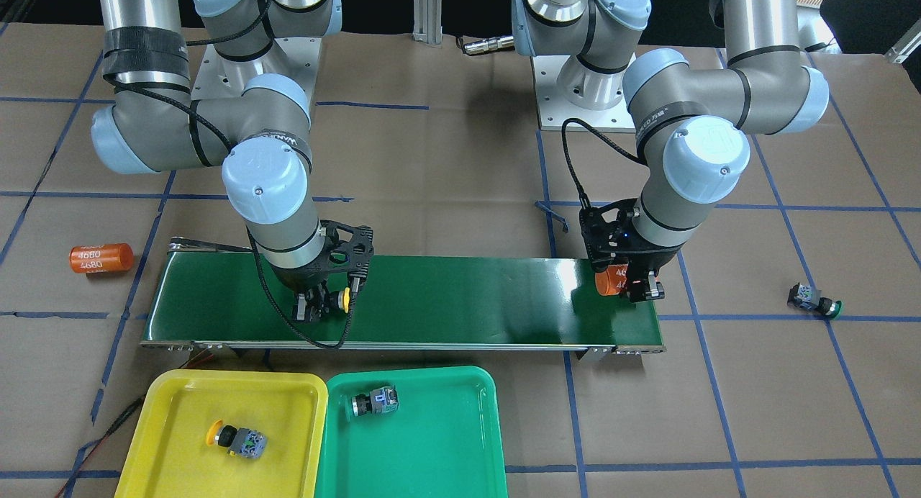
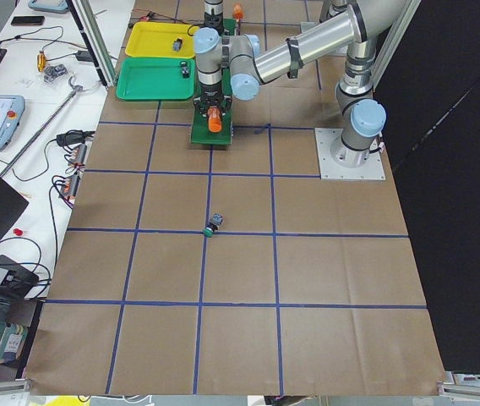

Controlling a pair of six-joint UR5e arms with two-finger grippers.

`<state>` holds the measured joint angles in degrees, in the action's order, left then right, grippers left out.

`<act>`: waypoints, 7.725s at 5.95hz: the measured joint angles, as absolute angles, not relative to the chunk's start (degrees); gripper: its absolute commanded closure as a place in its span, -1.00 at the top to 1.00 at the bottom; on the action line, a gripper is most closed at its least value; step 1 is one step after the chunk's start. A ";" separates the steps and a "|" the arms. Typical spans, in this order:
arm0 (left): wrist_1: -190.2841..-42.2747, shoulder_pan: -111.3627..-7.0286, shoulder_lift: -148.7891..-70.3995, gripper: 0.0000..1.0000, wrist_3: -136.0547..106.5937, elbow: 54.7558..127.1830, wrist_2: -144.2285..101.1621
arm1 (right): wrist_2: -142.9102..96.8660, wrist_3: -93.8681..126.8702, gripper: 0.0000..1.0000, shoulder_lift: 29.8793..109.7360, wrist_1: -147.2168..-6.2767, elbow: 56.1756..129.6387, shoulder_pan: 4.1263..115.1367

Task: Sort buttons by color to trays
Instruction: 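Drop yellow button into yellow tray with right while left sets orange cylinder on belt, then grasp a green-capped button from table with left while right moves over belt, then carry the green-capped button onto the belt with left gripper and release, then lift the open left gripper away from the belt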

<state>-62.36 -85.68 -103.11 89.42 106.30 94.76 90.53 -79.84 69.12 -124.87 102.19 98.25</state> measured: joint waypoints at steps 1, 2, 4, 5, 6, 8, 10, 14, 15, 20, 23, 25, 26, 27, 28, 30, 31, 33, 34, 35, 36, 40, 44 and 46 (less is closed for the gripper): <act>-62.17 -86.13 -103.86 -0.79 89.44 106.48 94.75 | 91.33 -81.07 -0.82 69.28 -124.88 101.98 97.30; -61.89 -86.41 -104.73 -0.74 89.49 106.63 94.75 | 91.55 -82.19 -0.81 69.39 -125.05 101.31 96.12; -60.20 -86.88 -105.20 0.97 89.42 106.73 94.60 | 91.52 -85.38 -0.79 65.66 -125.58 93.45 94.68; -60.09 -87.07 -104.99 0.97 88.82 106.76 94.68 | 91.50 -88.13 -0.79 61.04 -125.55 86.57 93.70; -60.09 -86.75 -104.28 0.97 88.59 106.76 95.00 | 91.33 -92.22 -0.73 56.27 -125.54 80.07 91.67; -60.19 -80.66 -102.11 0.97 88.81 105.86 95.37 | 90.52 -97.38 0.99 49.42 -125.70 71.49 88.58; -58.42 -67.10 -102.66 0.97 89.71 105.19 94.80 | 89.58 -97.39 1.00 46.63 -124.86 65.27 88.11; -54.26 -53.30 -110.89 0.96 112.45 101.63 94.95 | 89.32 -90.85 1.00 58.74 -97.85 65.84 89.44; -50.81 -51.16 -113.39 0.96 121.86 101.84 94.82 | 89.28 -89.51 1.00 62.54 -94.35 69.19 90.97; -45.46 -47.26 -117.55 -0.16 144.60 105.34 93.68 | 88.89 -81.36 1.00 77.91 -99.46 90.55 97.24; -44.41 -47.12 -117.76 -0.99 145.99 104.72 91.47 | 88.95 -78.88 1.00 78.39 -100.65 91.31 98.66; -46.33 -48.65 -115.06 -0.99 139.45 103.97 90.95 | 88.88 -78.77 1.00 78.40 -100.72 91.32 98.70; -49.30 -51.74 -112.68 -0.99 133.71 103.79 90.52 | 88.87 -78.76 1.00 78.40 -100.73 91.35 98.69; -51.84 -56.55 -110.27 -0.99 126.88 103.64 90.19 | 88.86 -78.75 1.00 78.40 -100.72 91.38 98.70; -53.13 -61.23 -108.55 -0.99 120.32 103.61 90.06 | 88.86 -78.75 1.00 78.40 -100.72 91.39 98.70; -54.28 -69.90 -106.09 -0.99 108.26 104.04 89.20 | 88.83 -78.72 1.00 78.40 -100.72 91.41 98.70; -54.66 -74.25 -105.02 -0.98 103.03 104.83 88.84 | 88.80 -78.68 1.00 78.40 -100.73 91.41 98.70; -54.55 -80.53 -104.62 -0.87 95.67 107.96 88.89 | 88.77 -78.69 1.00 78.40 -100.72 91.41 98.70; -54.22 -81.98 -104.91 0.52 93.94 109.28 88.87 | 88.77 -78.70 1.00 78.40 -100.72 91.41 98.70; -54.04 -82.89 -104.98 0.90 92.81 109.83 88.81 | 88.77 -78.68 1.00 78.40 -100.72 91.41 98.70; -54.01 -83.54 -104.61 0.90 92.34 109.86 88.70 | 88.77 -78.67 1.00 78.40 -100.72 91.41 98.70; -63.00 -84.76 -95.91 0.91 70.08 105.29 85.50 | 88.77 -78.66 1.00 78.40 -100.72 91.43 98.70; -77.74 -86.49 -87.31 0.96 37.83 96.12 85.22 | 88.68 -78.66 1.00 78.40 -100.72 91.49 98.76; -78.32 -86.86 -87.30 0.96 23.66 93.95 89.61 | 88.68 -78.59 1.00 78.40 -100.72 91.49 98.79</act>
